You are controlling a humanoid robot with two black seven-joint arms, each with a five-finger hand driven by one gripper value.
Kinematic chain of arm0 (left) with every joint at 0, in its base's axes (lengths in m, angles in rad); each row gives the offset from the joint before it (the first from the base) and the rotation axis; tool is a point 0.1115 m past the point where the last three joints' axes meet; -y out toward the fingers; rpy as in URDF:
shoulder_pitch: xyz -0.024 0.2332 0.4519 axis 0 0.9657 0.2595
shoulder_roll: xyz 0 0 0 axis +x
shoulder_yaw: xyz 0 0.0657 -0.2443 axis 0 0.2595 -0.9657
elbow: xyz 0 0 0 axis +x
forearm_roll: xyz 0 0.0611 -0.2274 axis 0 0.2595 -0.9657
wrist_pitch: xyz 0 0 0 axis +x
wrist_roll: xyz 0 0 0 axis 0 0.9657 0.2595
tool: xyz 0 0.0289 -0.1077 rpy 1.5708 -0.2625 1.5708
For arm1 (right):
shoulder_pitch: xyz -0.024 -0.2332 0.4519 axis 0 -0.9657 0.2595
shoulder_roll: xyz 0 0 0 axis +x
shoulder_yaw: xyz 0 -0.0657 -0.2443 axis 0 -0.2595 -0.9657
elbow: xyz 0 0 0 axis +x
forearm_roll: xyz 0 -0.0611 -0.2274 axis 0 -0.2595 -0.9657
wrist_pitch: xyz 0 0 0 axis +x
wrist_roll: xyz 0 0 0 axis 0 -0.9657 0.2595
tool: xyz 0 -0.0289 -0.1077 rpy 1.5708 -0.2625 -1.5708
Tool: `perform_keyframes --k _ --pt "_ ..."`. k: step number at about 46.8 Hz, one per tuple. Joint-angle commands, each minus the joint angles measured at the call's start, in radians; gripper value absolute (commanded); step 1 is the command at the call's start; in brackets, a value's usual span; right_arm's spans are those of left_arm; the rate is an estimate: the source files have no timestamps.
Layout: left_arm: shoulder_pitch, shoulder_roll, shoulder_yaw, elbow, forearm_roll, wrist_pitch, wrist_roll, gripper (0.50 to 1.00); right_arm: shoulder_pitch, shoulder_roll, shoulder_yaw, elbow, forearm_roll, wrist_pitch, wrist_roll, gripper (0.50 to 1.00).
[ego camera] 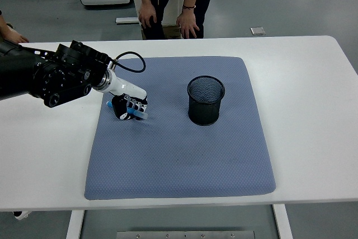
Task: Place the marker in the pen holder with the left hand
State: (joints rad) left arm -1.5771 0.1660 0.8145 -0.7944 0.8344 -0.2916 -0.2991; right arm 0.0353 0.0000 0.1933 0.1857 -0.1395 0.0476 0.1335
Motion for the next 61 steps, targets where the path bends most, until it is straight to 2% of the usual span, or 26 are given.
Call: perform_keyframes --k 1,5,12,23,33,39,50,57,61 --pt "0.000 0.003 0.000 0.000 0.000 0.000 0.000 0.540 0.002 0.000 0.000 0.000 0.000 0.000 0.000 1.000" --pt "-0.001 0.003 0.000 0.000 0.002 0.000 0.000 0.540 0.000 0.000 0.000 0.000 0.000 0.000 0.000 1.000" --pt "-0.001 0.003 0.000 0.000 0.000 0.002 0.000 0.578 0.000 0.000 0.000 0.000 0.000 0.000 0.000 1.000" --pt "-0.001 0.003 0.000 0.000 0.000 0.002 0.000 0.587 0.000 0.000 0.000 0.000 0.000 0.000 0.000 1.000" --pt "-0.001 0.003 0.000 0.000 0.000 0.002 0.000 0.549 0.000 0.000 0.000 0.000 0.000 0.000 0.000 1.000" --pt "-0.001 0.003 0.000 0.000 0.002 0.002 0.000 0.508 0.000 0.000 0.000 0.000 0.000 0.000 0.000 1.000" --pt "-0.003 0.004 0.000 0.001 0.000 0.000 0.000 0.500 0.000 0.000 0.000 0.000 0.000 0.000 -0.002 1.000" --pt "-0.001 0.003 0.000 0.001 0.000 0.002 -0.002 0.578 0.000 0.000 0.000 0.000 0.000 0.000 0.000 1.000" --pt "-0.001 0.003 0.000 0.001 0.000 0.002 -0.002 0.590 0.000 0.000 0.000 0.000 0.000 0.000 -0.002 1.000"
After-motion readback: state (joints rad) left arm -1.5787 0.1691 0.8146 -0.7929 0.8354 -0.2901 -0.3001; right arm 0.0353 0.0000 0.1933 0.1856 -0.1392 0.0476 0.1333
